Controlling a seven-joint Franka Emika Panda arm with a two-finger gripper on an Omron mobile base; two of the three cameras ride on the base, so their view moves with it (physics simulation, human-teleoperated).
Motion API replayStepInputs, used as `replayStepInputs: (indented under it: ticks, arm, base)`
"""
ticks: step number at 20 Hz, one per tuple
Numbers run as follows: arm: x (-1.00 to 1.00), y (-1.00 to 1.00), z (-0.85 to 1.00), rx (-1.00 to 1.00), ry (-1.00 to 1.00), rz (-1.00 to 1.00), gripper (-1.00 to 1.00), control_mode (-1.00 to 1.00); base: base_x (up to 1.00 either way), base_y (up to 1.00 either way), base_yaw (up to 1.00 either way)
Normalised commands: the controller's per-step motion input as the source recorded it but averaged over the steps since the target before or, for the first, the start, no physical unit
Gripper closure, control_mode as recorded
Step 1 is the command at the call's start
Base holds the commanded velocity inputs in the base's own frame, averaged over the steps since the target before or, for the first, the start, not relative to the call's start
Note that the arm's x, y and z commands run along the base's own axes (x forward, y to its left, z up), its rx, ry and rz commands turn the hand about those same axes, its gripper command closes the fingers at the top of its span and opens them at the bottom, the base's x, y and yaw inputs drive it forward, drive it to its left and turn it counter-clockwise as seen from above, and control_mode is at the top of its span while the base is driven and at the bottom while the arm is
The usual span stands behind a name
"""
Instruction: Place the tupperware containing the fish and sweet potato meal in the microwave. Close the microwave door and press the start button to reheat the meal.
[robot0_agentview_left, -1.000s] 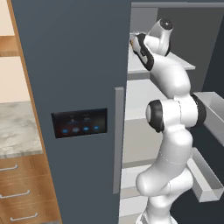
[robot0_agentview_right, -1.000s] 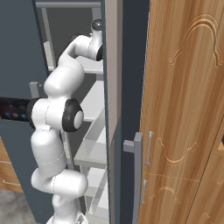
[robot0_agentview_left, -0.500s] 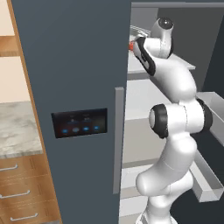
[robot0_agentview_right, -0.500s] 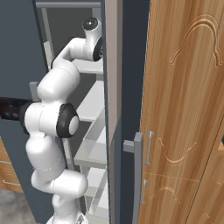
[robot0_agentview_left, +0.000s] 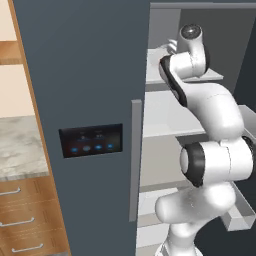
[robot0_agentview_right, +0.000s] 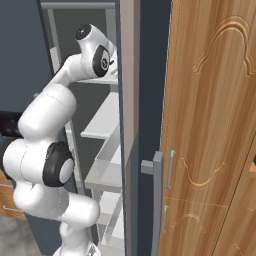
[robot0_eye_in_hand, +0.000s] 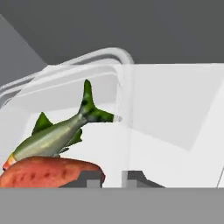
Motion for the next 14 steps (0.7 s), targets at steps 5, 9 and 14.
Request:
replayStepInputs:
  ticks: [5, 9, 14]
  arm:
    - [-0.99, -0.17, 0.0, 0.29, 0.0, -0.24, 1.0, -1.0]
    - [-0.91, -0.03, 0.05, 0.38, 0.0, -0.05, 1.0, -1.0]
    - [-0.85, 0.03, 0.08, 0.23, 0.1, 0.0, 1.0, -1.0]
  base:
    - [0.0, 0.0, 0.0]
    - [0.0, 0.0, 0.0]
    - [0.0, 0.0, 0.0]
